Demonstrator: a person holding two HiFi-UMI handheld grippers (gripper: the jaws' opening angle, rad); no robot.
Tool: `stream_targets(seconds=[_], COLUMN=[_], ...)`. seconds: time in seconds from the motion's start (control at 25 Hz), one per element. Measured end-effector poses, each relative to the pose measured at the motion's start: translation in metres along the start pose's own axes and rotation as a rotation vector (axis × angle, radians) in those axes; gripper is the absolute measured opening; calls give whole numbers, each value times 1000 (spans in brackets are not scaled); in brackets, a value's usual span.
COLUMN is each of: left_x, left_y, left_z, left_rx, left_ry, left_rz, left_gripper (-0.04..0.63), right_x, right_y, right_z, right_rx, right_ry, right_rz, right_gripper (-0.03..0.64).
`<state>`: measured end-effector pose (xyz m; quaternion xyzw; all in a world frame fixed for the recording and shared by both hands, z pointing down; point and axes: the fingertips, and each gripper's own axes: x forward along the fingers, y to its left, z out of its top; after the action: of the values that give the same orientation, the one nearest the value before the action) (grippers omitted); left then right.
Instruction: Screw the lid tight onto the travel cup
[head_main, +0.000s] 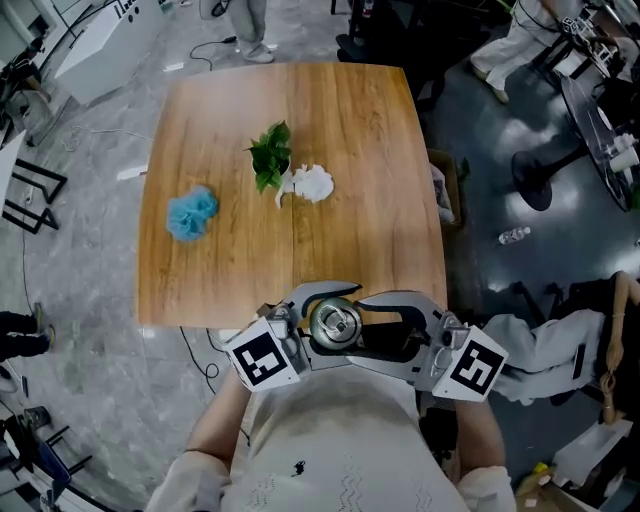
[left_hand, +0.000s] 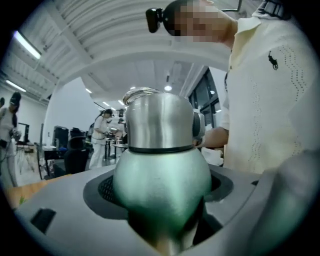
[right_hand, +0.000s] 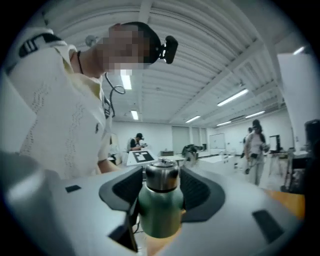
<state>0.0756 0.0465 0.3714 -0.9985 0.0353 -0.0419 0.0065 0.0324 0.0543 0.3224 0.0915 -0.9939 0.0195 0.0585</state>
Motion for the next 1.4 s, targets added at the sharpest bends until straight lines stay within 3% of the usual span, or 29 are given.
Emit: stream_targets(seconds=[0.08,0.16,0.24,0.36,0.52,0.92,1.04,1.24,1.4], left_x=[5,6,6,8,7,10,13,10,6], left_y=[-16,-22,-17,-11,-15,-19,-9,23,42], left_z=[-4,-4,-1,13,21,20,12,-8,-4], left_rx=[23,4,-13,9,27,-12,-31,34,1], left_ry=[50,57,36,-62,-164,-228,-172,-19,-27], left_rz=[-88,-121,-100,-72,-67,-115,-48,165,273], left_gripper=[405,405,405,405,405,405,405,405,405], right_x=[3,5,6,6,8,-1,-4,-8,-4], right_y=[10,12,8,3,6,2,-4,-21,-33], right_z=[4,7,13,18,19,18,13,1,7], right_rx=[-30,-54,-65,-51,-31,21,12,-25,10], right_ry=[16,7,-29,-77,-79,-137,-125,-45,-101], right_rz=[105,131,98,42,31,-14,-65,-220,-378], right_gripper=[229,252,244,241,239,239,239,239,239])
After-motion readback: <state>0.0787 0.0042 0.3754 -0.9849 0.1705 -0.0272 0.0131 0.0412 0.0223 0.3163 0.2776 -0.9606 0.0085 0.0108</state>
